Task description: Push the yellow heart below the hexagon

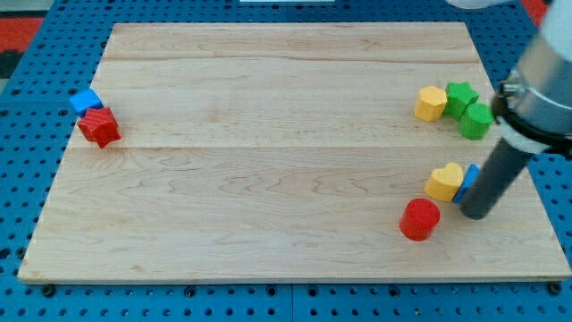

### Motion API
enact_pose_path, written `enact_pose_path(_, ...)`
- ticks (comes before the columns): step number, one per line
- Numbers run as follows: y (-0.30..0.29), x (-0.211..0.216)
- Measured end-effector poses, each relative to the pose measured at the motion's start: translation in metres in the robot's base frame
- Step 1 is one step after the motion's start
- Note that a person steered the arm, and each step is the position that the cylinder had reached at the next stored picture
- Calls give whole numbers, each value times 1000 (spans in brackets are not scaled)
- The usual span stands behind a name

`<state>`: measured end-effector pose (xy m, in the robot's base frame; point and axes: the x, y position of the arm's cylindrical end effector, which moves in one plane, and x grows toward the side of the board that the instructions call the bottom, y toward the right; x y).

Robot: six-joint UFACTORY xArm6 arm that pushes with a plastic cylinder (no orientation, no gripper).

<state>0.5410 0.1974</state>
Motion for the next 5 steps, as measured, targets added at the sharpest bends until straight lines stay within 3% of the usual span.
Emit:
enact_pose_path(3,-19,-60)
enact_pose_path(5,-53,-57)
